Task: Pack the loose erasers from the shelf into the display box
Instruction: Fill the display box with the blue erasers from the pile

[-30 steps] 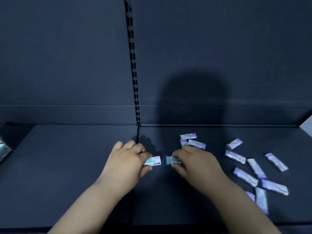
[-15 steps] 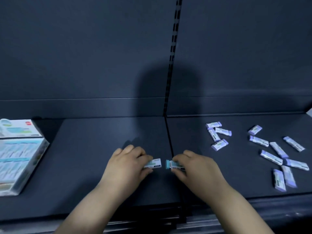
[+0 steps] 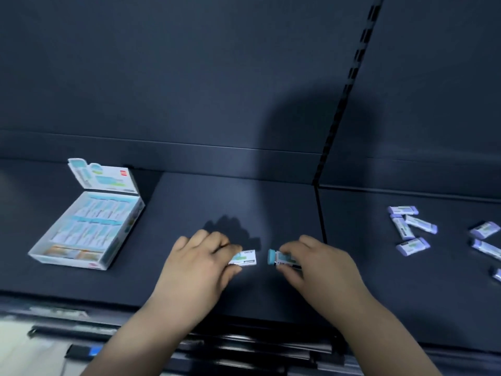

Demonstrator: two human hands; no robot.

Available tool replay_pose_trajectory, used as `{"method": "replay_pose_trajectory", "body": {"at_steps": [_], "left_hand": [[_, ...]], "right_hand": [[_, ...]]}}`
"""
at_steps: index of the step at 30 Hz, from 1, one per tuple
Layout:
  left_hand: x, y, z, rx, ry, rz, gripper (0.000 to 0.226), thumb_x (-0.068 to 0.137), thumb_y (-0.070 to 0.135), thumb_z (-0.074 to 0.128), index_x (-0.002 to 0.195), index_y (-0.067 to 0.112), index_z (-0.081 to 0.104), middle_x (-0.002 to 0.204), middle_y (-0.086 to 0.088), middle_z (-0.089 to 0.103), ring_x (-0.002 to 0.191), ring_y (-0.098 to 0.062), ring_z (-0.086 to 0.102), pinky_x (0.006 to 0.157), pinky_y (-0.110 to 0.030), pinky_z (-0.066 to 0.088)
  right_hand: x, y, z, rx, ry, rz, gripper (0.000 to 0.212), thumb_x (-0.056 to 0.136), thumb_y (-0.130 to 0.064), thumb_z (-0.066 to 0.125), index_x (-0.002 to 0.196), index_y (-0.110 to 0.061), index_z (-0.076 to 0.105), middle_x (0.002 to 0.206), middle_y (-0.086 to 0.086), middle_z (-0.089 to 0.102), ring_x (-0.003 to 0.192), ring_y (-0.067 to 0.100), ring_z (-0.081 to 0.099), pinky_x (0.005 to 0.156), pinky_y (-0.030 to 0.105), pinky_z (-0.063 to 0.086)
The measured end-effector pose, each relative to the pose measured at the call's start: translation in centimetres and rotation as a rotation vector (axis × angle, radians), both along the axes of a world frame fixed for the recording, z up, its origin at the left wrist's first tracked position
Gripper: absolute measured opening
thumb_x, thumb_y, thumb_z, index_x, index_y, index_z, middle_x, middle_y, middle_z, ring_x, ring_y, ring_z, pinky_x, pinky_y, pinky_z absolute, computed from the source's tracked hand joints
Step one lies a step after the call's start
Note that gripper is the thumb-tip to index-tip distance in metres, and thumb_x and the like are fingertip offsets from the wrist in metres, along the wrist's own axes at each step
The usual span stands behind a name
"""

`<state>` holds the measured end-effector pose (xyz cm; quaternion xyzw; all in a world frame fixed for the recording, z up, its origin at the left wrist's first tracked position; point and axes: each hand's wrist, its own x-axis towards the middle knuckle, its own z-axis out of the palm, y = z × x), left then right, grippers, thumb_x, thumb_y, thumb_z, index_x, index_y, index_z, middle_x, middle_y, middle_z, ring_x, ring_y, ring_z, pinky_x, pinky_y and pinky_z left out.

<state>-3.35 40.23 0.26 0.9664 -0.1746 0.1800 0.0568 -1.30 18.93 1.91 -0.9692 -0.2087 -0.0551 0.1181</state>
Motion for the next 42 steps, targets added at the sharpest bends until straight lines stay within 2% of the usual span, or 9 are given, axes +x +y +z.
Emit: {"method": "replay_pose_trajectory", "body": {"at_steps": [4,6,10,20,25,29,34,39,42], "left_hand": [[0.3,4.9,0.4,-0.006,-0.032,-0.023,0.037,0.079,0.046,0.043,0.097,0.028,0.070,0.084,0.011,0.059,0.078,-0.016,0.048,0.060,-0.031,0.040],[0.7,8.0,0.7,-0.010,-0.047,-0.029,0.037,0.079,0.045,0.043,0.097,0.027,0.071,0.084,0.010,0.060,0.078,-0.016,0.050,0.062,-0.032,0.040],[1.3,15.6,0.6,-0.016,-0.051,-0.056,0.036,0.079,0.043,0.045,0.095,0.026,0.071,0.084,0.010,0.061,0.077,-0.016,0.051,0.067,-0.028,0.030],[1.9,29.3,0.1,0.059,-0.031,-0.097,0.035,0.076,0.044,0.042,0.088,0.030,0.072,0.080,0.012,0.062,0.071,-0.015,0.058,0.060,-0.029,0.038],[2.0,31.6,-0.6,0.018,0.026,-0.171,0.025,0.064,0.044,0.067,0.085,0.032,0.072,0.076,0.016,0.060,0.069,-0.011,0.057,0.058,-0.025,0.037],[2.2,32.1,-1.5,-0.048,0.059,-0.217,0.036,0.055,0.042,0.086,0.087,0.032,0.072,0.077,0.017,0.059,0.069,-0.007,0.058,0.061,-0.023,0.035],[2.3,31.8,-1.8,-0.106,0.063,-0.263,0.023,0.060,0.042,0.063,0.080,0.034,0.071,0.074,0.017,0.059,0.066,-0.007,0.058,0.059,-0.023,0.036],[2.2,32.1,-1.9,-0.105,0.082,-0.272,0.018,0.058,0.035,0.061,0.074,0.037,0.070,0.068,0.019,0.057,0.062,-0.004,0.057,0.058,-0.022,0.034],[2.2,32.4,-2.0,-0.121,0.118,-0.279,0.020,0.057,0.029,0.062,0.072,0.038,0.071,0.066,0.020,0.059,0.060,-0.004,0.057,0.059,-0.020,0.032]], "right_hand": [[0.1,5.1,0.2,0.097,0.052,0.007,0.026,0.088,-0.047,0.055,0.110,-0.035,0.059,0.097,-0.012,0.055,0.085,0.010,0.059,0.064,0.023,0.038],[0.4,8.2,0.6,0.131,0.057,0.011,0.029,0.090,-0.050,0.049,0.116,-0.038,0.055,0.102,-0.015,0.052,0.093,0.006,0.056,0.072,0.021,0.040],[0.3,16.1,0.8,0.171,0.112,-0.021,0.030,0.089,-0.050,0.050,0.118,-0.040,0.053,0.096,-0.019,0.047,0.091,0.003,0.054,0.072,0.017,0.040],[-0.6,29.2,0.9,0.147,0.136,-0.070,0.035,0.089,-0.052,0.049,0.121,-0.039,0.051,0.107,-0.018,0.049,0.100,0.003,0.054,0.072,0.019,0.036],[-0.4,32.4,1.2,0.055,0.190,-0.065,0.037,0.088,-0.054,0.050,0.122,-0.039,0.051,0.120,-0.018,0.050,0.106,0.004,0.052,0.077,0.021,0.037],[-0.2,33.6,0.8,-0.032,0.261,-0.106,0.037,0.087,-0.052,0.053,0.121,-0.037,0.053,0.122,-0.016,0.051,0.110,0.009,0.053,0.082,0.024,0.041],[-0.2,33.6,0.9,-0.064,0.301,-0.177,0.032,0.087,-0.046,0.056,0.117,-0.037,0.056,0.119,-0.015,0.053,0.108,0.012,0.054,0.080,0.024,0.042],[-0.3,33.7,0.9,-0.031,0.351,-0.208,0.029,0.087,-0.044,0.056,0.114,-0.037,0.059,0.116,-0.015,0.055,0.107,0.012,0.054,0.083,0.025,0.045],[-0.5,33.3,1.0,0.003,0.357,-0.218,0.028,0.086,-0.046,0.057,0.112,-0.038,0.060,0.100,-0.017,0.050,0.103,0.009,0.055,0.079,0.024,0.043]]}}
